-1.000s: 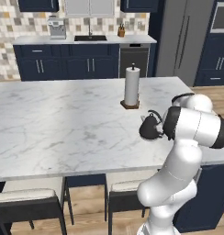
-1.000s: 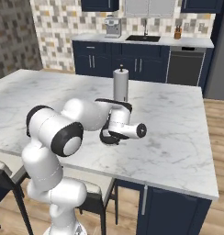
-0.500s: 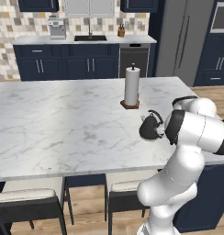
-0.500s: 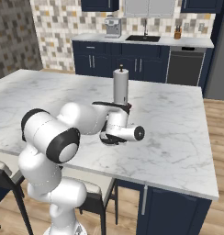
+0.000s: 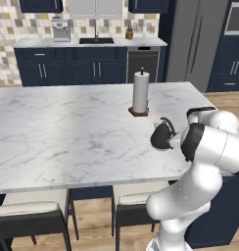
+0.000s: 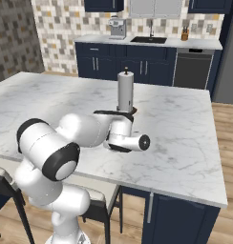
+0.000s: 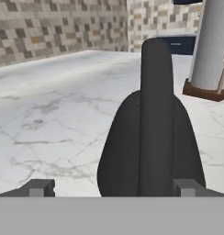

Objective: The kettle is done boiling. Turn off the stove, then wait for 300 timesteps before moving the kettle to the dining table.

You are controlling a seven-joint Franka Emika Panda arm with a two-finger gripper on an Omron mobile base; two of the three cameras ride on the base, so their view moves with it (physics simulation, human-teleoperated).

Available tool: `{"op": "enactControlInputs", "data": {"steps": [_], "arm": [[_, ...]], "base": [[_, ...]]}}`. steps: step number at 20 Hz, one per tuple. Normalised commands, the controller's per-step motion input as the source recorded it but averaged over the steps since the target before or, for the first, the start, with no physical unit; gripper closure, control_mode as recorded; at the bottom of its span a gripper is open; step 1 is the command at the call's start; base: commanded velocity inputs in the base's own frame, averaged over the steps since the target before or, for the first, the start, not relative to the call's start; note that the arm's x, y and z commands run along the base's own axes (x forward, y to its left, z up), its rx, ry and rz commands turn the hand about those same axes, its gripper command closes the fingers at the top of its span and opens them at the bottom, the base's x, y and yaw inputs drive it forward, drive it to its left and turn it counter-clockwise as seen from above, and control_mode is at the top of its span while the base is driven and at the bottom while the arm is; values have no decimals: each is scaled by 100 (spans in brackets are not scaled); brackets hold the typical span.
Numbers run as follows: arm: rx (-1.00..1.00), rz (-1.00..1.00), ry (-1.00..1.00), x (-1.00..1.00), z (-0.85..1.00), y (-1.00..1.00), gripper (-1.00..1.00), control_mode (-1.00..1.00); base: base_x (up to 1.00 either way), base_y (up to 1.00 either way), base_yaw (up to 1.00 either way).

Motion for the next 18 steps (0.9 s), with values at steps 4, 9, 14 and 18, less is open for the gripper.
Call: {"op": "enactControlInputs", "data": {"steps": [4, 9, 14, 18], "arm": [[-5, 0, -4, -25, 10, 0, -100, -100], [-10, -1, -5, 1, 13, 0, -100, -100], [-11, -3, -3, 2, 16, 0, -100, -100], [-9, -2, -2, -1, 17, 0, -100, -100]], "base": [[0, 0, 0], [0, 0, 0], [0, 0, 0], [0, 0, 0]]}}
